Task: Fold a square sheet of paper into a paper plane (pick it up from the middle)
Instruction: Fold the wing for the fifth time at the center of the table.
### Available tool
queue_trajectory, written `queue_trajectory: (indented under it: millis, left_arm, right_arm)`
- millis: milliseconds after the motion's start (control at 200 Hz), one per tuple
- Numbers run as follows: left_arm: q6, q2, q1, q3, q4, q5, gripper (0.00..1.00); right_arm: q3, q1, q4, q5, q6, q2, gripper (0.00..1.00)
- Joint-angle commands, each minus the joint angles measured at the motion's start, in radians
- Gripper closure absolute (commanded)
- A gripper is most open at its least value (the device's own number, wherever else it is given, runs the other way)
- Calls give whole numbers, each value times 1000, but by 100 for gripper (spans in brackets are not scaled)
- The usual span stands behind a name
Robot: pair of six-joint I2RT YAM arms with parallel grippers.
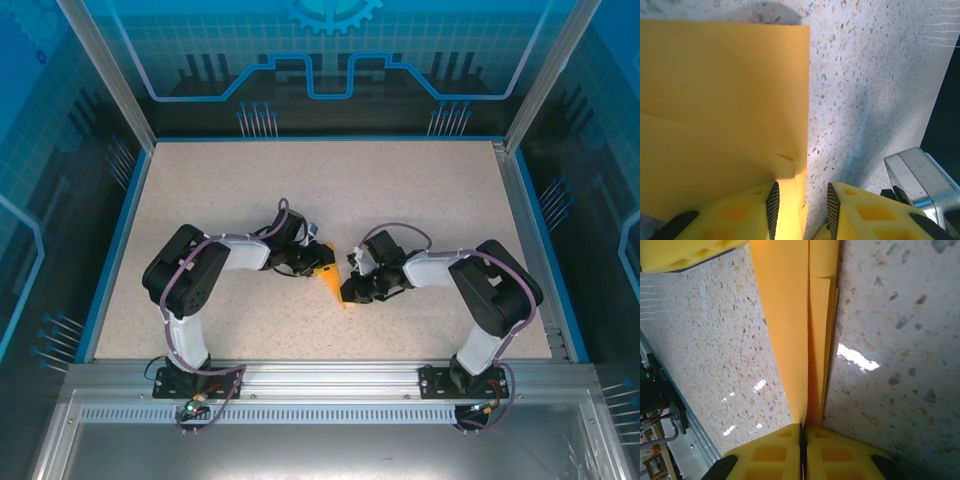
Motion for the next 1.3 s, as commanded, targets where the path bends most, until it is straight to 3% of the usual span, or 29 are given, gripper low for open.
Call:
queue_trajectory:
  millis: [0, 455, 675, 805, 1140, 1290]
  left_arm:
    - [6, 39, 0, -2, -87, -44, 66]
    - [6, 40, 1, 3, -96, -45, 66]
    - [3, 40, 0, 3, -99, -49, 66]
    - [3, 40, 0, 3, -102, -50, 66]
    - [8, 42, 0, 8, -111, -53, 67]
    - [10, 40, 0, 6, -110, -50, 67]
  right_arm:
    - [-33, 17, -157, 9, -19, -21, 90]
    - [-45, 24, -182, 7, -38, 2, 94]
    - [13, 78, -384, 224, -74, 61, 92]
    - [13, 92, -421, 270, -68, 13, 89]
    - [40, 91, -459, 210, -76, -132, 88]
    - [40, 63, -373, 166, -18, -207, 90]
